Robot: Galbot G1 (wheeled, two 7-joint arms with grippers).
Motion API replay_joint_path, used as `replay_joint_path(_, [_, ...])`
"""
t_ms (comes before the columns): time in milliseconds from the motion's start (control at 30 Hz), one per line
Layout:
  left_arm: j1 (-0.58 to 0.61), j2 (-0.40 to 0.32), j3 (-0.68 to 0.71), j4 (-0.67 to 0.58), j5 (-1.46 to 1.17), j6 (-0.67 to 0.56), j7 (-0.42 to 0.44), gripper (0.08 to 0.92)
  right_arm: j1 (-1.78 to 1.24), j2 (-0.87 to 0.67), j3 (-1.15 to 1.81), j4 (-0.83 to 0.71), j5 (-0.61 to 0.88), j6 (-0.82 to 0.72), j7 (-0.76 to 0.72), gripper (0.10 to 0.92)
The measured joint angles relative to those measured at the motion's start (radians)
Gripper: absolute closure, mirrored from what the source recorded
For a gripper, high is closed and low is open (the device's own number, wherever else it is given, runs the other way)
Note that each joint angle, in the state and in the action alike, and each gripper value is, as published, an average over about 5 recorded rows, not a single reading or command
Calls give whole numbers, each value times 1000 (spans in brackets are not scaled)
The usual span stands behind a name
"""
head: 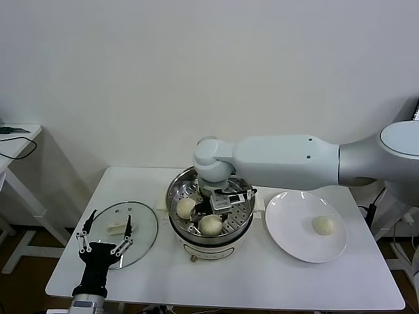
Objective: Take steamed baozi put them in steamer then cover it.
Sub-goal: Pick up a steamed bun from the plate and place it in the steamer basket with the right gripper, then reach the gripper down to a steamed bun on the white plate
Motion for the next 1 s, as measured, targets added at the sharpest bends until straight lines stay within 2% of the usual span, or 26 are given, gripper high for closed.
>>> replay_joint_path(267, [-1,-1,0,0,0,0,-1,177,23,-30,27,13,20,-3,-8,202])
replay_joint_path(500, [0,3,5,-1,2,2,-1,177,57,-130,95,12,47,-29,-42,203])
replay_joint_path(1000, [7,11,15,-3,7,7,1,177,48,-451,132,-220,386,-476,-75,203])
